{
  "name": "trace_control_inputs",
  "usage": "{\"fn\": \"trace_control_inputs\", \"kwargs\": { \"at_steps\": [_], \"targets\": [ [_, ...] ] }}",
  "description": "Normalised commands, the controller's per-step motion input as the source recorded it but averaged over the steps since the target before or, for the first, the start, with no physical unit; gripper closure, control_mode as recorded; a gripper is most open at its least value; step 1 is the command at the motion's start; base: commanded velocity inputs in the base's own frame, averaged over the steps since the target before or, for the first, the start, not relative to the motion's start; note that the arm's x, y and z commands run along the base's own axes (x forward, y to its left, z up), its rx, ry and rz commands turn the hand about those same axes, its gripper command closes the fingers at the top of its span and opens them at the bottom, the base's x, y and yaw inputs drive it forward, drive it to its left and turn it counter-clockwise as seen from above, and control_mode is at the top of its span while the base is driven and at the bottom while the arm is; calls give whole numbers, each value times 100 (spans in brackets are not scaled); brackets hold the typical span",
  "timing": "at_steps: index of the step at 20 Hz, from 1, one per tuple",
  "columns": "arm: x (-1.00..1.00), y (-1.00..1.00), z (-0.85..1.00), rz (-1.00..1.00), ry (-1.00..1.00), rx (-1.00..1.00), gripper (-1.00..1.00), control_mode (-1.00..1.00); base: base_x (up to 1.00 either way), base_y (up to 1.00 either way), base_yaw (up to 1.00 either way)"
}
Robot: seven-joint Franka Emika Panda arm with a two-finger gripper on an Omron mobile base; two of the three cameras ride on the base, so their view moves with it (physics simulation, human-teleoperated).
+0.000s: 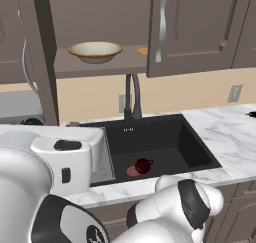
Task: Pick the mug and place it in the sink. Pick the bowl and place it in the open cabinet and then close the cabinet.
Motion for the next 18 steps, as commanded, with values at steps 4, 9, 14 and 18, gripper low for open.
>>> {"fn": "trace_control_inputs", "kwargs": {
  "at_steps": [4, 9, 14, 18],
  "targets": [
    [32, 0, 0, -5, -10, -6, -100, -100, 0, 0, 0],
    [30, 0, 0, -5, -9, -8, -100, -100, 0, 0, 0],
    [17, -1, 0, -8, -9, -6, -100, -100, 0, 0, 0],
    [28, -6, -1, -12, -8, -6, -100, -100, 0, 0, 0]
  ]
}}
